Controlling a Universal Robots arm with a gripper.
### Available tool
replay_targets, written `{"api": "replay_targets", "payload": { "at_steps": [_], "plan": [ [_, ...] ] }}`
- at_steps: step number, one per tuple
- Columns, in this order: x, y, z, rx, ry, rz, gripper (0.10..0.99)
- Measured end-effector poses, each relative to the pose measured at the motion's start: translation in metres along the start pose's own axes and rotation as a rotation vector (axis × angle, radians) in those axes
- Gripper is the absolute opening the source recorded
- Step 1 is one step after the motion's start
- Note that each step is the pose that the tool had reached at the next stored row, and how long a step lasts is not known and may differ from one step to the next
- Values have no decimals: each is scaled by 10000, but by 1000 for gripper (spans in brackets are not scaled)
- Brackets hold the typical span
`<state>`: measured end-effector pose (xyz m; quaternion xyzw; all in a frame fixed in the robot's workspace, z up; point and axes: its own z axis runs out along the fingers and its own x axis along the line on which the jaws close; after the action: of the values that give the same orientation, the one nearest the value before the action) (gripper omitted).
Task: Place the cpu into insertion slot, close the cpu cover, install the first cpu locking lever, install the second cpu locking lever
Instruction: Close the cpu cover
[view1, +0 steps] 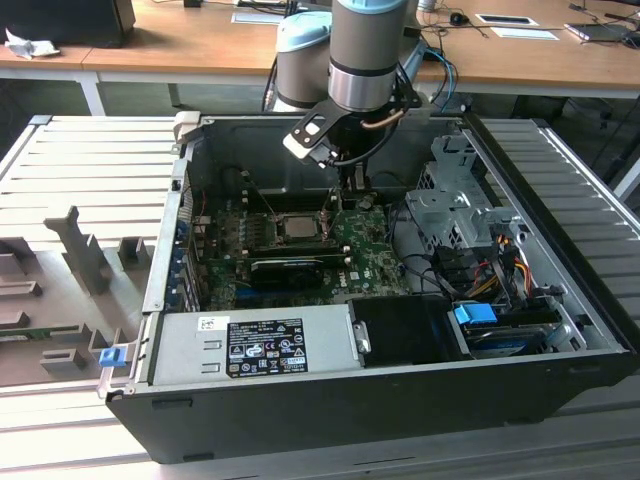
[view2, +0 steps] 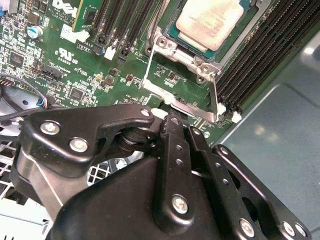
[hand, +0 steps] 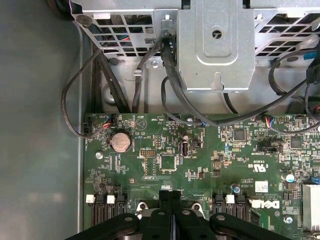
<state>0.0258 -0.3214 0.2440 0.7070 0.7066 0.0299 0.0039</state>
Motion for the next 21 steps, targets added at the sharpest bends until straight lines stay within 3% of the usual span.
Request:
{"api": "replay_targets", "payload": {
  "at_steps": [7,16,21],
  "plan": [
    [0,-57,-3,0,0,-1,106],
    [1,-198,-6,0,0,1,106],
    [-3,-255,82,8,0,-1,106]
  ]
}}
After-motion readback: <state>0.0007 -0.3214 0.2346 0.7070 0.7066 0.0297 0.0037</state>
